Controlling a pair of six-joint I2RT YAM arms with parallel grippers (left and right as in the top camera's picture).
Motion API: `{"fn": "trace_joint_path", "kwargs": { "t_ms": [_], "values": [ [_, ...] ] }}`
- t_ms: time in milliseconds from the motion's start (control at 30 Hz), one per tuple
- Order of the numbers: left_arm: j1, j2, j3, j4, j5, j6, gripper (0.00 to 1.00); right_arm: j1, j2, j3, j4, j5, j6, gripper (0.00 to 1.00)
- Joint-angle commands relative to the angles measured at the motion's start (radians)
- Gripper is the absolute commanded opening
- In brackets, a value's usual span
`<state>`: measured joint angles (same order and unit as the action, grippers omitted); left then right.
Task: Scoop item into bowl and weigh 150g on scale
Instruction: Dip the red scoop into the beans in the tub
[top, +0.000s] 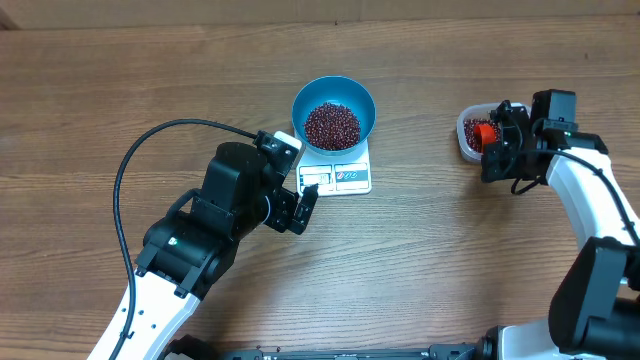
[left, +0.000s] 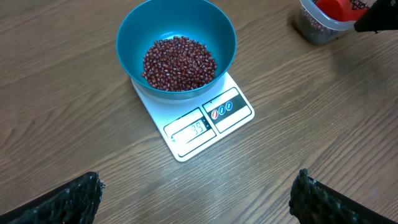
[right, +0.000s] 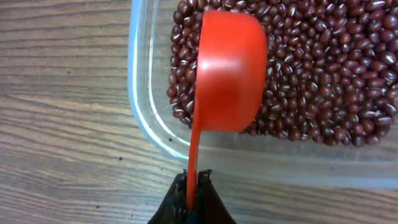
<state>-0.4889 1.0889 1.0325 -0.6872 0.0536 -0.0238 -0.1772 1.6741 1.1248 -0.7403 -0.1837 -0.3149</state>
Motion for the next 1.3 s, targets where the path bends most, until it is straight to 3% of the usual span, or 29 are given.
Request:
{"fn": "trace_joint_path", "kwargs": {
  "t_ms": [0,300,500,1267],
  "values": [
    [0.005,0.003,-0.002,0.003,0.014,-0.01,1.0,-0.008,0.032,-0.005,0.02,0.079,0.0,0.04],
    [0.005,0.003,-0.002,0.003,0.014,-0.01,0.99,-0.007,0.032,0.08,-0.009,0.28,-0.001,0.04],
    [0.005,0.003,-0.002,0.003,0.014,-0.01,1.0,-0.007,0.032,0.087,0.003,0.28,-0.06,0.04],
    [0.005,0.003,-0.002,0.003,0.014,-0.01,1.0,-0.008,0.115,0.072,0.021,0.103,-0.061,0.04]
  ]
}}
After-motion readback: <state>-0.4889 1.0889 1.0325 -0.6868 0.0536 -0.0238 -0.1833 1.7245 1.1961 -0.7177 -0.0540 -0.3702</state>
